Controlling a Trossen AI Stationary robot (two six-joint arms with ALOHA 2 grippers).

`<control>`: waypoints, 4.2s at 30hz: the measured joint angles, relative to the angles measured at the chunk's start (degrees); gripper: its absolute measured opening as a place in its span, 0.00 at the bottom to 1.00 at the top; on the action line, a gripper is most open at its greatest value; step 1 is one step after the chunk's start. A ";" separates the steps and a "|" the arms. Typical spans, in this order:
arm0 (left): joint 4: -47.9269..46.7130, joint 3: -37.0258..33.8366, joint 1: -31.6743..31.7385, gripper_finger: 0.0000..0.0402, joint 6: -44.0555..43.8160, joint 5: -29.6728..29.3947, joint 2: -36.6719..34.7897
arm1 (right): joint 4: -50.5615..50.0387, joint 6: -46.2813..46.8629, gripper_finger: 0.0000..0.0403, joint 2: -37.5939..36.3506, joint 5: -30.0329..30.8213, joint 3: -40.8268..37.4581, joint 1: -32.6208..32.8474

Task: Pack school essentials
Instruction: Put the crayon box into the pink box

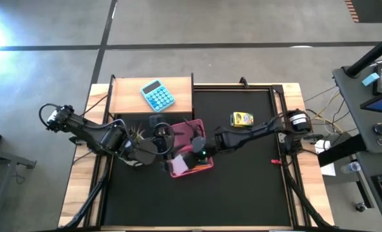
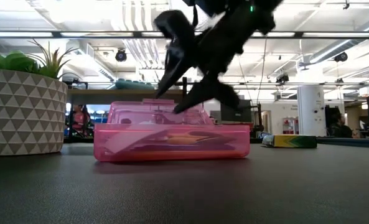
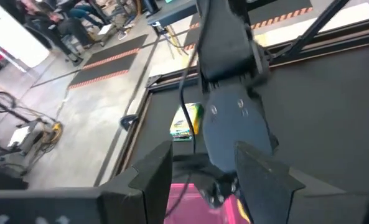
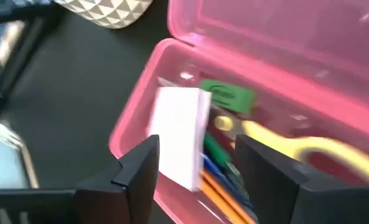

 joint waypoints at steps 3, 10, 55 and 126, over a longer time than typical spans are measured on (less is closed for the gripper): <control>-0.16 0.04 0.05 0.39 0.02 -1.54 0.00 | -11.57 -5.30 0.51 -3.78 1.33 2.97 -0.88; -0.41 0.04 1.65 0.39 2.79 -3.37 -0.45 | -42.50 -10.56 0.51 -12.71 11.81 7.76 -2.80; 6.15 0.07 22.53 0.39 8.46 -3.36 -0.63 | -58.69 -32.32 0.79 -8.26 15.43 -0.46 -25.95; 10.74 0.04 23.02 0.39 3.83 -3.39 -0.61 | -53.28 -69.89 0.97 -6.87 1.74 -0.56 -39.46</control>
